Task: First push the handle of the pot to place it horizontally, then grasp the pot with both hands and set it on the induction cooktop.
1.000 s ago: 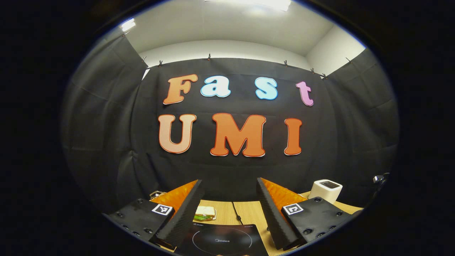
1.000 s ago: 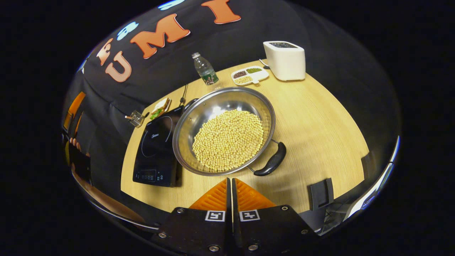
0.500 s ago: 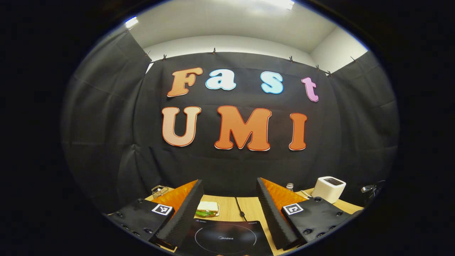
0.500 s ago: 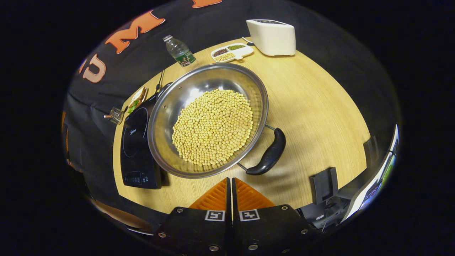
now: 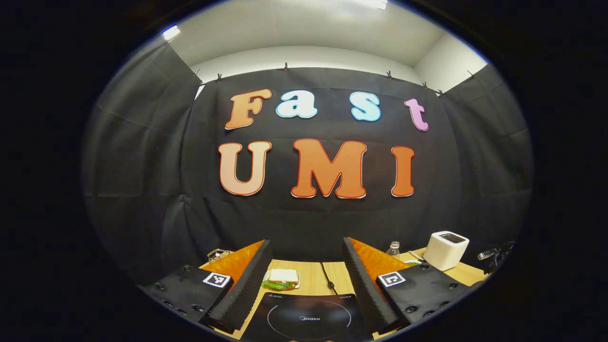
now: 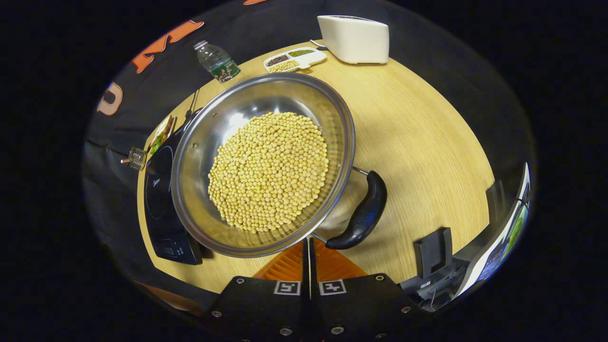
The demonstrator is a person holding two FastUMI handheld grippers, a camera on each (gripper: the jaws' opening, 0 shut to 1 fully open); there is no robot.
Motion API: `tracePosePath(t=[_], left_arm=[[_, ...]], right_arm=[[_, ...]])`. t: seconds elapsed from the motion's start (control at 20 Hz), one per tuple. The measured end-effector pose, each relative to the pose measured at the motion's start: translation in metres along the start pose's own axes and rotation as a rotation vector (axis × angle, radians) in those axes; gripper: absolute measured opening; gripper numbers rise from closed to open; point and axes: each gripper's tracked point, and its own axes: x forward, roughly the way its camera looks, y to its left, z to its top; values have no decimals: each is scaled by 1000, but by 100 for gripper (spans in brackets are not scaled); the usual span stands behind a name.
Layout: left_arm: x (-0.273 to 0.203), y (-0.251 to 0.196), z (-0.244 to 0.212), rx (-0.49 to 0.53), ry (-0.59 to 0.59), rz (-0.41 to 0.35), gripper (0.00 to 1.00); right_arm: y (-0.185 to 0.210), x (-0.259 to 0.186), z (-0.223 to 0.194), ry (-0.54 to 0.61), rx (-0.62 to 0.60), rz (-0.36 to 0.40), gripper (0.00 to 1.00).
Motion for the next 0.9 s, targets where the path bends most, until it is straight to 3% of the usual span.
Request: tracePosePath(t=[0.3, 0.9], left_arm=[[2, -1, -4, 9, 15, -3, 97], [3, -16, -17, 58, 58, -32, 97]], right_arm=[[-21, 3, 25, -33, 17, -47, 1], [-47, 7, 78, -122, 108, -63, 1]])
